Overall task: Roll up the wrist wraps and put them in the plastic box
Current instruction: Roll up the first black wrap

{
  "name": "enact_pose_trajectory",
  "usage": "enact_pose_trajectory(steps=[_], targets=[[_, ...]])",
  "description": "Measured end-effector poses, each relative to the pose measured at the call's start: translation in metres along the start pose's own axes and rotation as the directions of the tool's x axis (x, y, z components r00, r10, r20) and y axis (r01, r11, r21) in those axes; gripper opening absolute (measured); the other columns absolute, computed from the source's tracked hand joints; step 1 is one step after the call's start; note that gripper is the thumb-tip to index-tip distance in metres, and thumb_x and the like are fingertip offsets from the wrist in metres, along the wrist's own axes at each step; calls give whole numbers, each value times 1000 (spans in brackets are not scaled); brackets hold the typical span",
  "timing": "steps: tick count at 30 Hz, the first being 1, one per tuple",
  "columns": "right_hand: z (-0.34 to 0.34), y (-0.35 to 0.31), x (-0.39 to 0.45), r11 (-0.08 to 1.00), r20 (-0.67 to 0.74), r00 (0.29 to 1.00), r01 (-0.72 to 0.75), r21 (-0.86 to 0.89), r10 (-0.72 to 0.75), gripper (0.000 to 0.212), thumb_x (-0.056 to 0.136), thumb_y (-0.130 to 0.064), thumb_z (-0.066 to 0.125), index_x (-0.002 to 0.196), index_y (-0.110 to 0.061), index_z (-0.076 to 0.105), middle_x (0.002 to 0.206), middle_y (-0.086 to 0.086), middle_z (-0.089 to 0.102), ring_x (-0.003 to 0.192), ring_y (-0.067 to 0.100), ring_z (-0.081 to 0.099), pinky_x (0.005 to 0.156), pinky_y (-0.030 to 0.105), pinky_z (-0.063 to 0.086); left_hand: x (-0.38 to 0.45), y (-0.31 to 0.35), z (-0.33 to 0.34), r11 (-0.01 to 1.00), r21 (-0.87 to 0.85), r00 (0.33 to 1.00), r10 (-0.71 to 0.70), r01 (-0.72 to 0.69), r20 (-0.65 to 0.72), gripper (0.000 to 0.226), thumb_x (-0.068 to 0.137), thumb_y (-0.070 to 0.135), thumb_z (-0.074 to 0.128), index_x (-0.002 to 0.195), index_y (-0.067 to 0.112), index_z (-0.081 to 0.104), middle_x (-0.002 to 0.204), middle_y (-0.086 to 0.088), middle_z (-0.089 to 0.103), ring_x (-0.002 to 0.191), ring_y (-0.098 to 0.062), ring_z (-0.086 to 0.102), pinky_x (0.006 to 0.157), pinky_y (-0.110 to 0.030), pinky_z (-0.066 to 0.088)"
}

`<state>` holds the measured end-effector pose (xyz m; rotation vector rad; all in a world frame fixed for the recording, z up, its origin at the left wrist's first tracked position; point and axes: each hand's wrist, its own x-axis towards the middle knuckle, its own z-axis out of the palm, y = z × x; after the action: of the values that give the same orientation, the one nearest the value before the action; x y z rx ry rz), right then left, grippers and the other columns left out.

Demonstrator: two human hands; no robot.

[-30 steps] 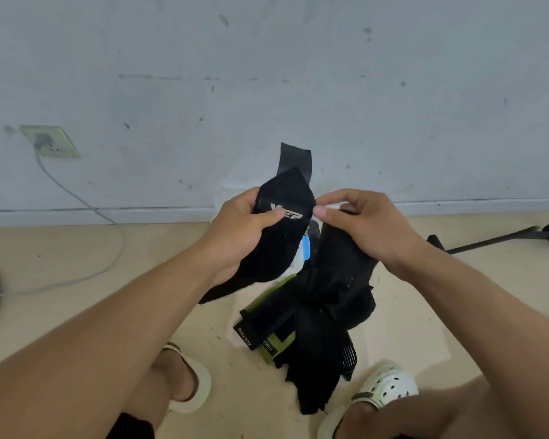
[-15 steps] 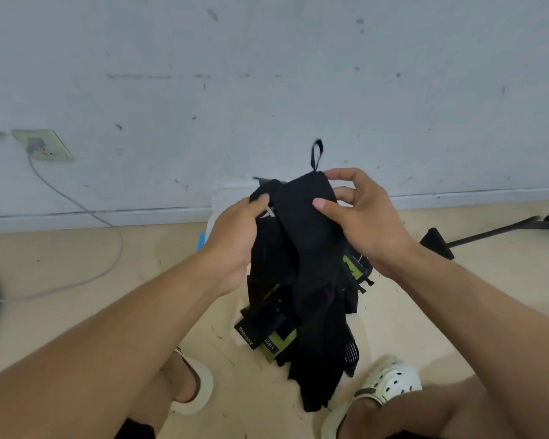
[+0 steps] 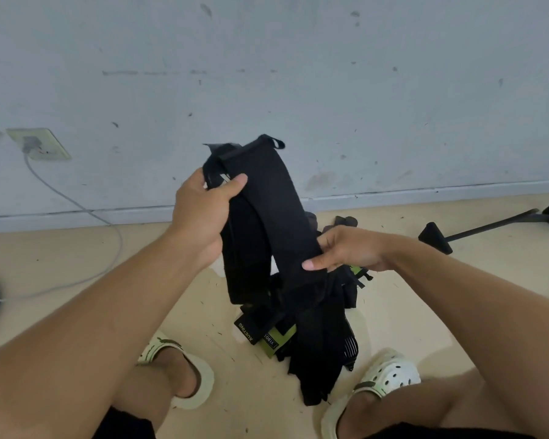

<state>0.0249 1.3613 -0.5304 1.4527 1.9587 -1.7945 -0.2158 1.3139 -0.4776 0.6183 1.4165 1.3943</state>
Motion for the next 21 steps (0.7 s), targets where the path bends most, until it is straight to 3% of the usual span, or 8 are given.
enact_pose_trajectory(steps=[3, 5, 8, 11, 13, 15, 18, 21], targets=[[-2, 7, 9, 987, -22, 998, -52, 155, 56, 33, 99, -31, 69, 122, -8, 73, 123, 10, 75, 117, 26, 71, 105, 32, 50, 11, 1, -8, 988, 106, 983, 130, -117, -129, 4, 100, 21, 70, 104, 23, 69, 99, 4, 75, 92, -13, 73, 79, -29, 59], [-3, 2, 11, 976, -137, 989, -20, 218, 51, 23, 102, -26, 65, 119, -14, 73, 115, 4, 79, 108, 21, 75, 100, 35, 55, 18, 0, -13, 946, 264, 930, 258, -189, -262, 15, 107, 30, 57, 95, 22, 61, 90, 7, 64, 80, -7, 61, 72, -21, 48], [-8, -7, 8, 996, -345, 938, 0, 90, 32, 14, 99, -31, 70, 107, -20, 74, 102, 2, 80, 93, 22, 77, 89, 36, 61, 24, -1, -19, 897, 366, 862, 375, -246, -342, 29, 110, 31, 48, 85, 17, 47, 79, 6, 46, 67, -6, 43, 62, -18, 38], [-11, -18, -2, 989, -331, 938, 67, -130, -107, 11, 95, -33, 75, 101, -25, 75, 92, -5, 78, 85, 13, 75, 82, 28, 59, 20, -4, -15, 815, 484, 854, 468, -318, -227, 23, 110, 28, 47, 93, 13, 50, 78, 9, 50, 66, -1, 47, 60, -12, 38], [-7, -28, -11, 956, -189, 966, 123, -267, -177, 3, 92, -34, 77, 91, -36, 75, 85, -12, 76, 79, 7, 72, 77, 22, 53, 14, -7, -9, 775, 527, 875, 471, -349, -114, 22, 111, 28, 47, 95, 14, 53, 80, 9, 55, 67, 2, 50, 58, -9, 37], [2, -37, -16, 912, -52, 976, 177, -369, -211, 8, 93, -32, 77, 91, -40, 74, 90, -19, 76, 86, 1, 70, 79, 16, 48, 9, -12, -5, 741, 576, 912, 411, -345, 17, 22, 110, 29, 48, 99, 13, 59, 86, 6, 62, 74, 2, 55, 58, -11, 38], [16, -49, -23, 875, 25, 951, 295, -384, -309, 9, 94, -28, 77, 101, -33, 76, 97, -23, 76, 93, -4, 70, 84, 9, 46, 4, -23, 0, 713, 625, 948, 260, -316, 183, 23, 110, 28, 49, 105, 14, 66, 93, 4, 70, 86, -7, 65, 66, -19, 44], [21, -60, -33, 885, -1, 934, 338, -321, -357, 9, 90, -25, 80, 94, -31, 74, 85, -24, 74, 82, -6, 68, 79, 9, 45, -2, -30, 5, 735, 604, 942, 143, -307, 305, 21, 109, 27, 51, 105, 18, 70, 96, 3, 75, 90, -13, 69, 73, -25, 48]])
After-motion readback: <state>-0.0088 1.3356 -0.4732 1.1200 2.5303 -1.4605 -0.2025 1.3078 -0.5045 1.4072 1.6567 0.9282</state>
